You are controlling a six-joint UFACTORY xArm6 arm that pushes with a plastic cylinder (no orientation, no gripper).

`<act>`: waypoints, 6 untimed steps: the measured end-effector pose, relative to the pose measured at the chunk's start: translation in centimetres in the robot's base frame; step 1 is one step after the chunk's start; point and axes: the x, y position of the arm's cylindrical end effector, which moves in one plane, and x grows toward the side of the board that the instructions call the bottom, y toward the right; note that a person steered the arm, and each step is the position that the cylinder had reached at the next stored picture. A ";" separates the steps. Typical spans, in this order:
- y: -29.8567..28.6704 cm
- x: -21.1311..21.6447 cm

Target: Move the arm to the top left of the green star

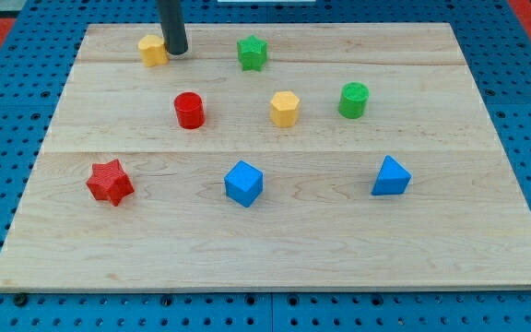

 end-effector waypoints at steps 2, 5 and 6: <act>-2.6 -1.6; -0.6 -3.8; -0.6 -4.4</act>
